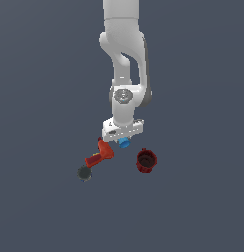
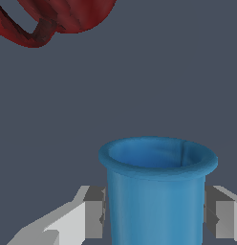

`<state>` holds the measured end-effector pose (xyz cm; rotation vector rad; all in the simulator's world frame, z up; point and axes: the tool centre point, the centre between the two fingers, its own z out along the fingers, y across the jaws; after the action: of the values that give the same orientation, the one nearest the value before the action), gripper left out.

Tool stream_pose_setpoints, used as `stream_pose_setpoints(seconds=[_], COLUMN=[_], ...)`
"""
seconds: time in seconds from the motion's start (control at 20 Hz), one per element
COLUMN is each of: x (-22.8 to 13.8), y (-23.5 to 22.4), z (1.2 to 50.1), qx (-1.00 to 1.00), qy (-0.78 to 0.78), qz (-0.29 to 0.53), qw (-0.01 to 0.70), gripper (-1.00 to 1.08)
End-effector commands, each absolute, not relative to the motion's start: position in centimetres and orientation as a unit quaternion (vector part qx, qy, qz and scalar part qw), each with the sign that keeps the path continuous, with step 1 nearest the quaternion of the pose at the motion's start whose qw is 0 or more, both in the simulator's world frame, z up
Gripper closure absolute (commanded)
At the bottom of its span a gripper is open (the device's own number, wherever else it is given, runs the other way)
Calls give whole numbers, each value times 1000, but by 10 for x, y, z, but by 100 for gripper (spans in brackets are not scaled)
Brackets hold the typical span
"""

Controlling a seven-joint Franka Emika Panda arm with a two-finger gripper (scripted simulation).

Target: Pick up a designated object from a clutter of objects.

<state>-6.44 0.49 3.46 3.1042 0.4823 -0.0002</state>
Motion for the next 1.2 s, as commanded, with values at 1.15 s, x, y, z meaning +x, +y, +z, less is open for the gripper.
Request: stream_pose_setpoints(seconds=[1.15], x=[-45], y=[0], z=[114], qx=[988], qy=[154], qz=[0], qw=[0], gripper=[108])
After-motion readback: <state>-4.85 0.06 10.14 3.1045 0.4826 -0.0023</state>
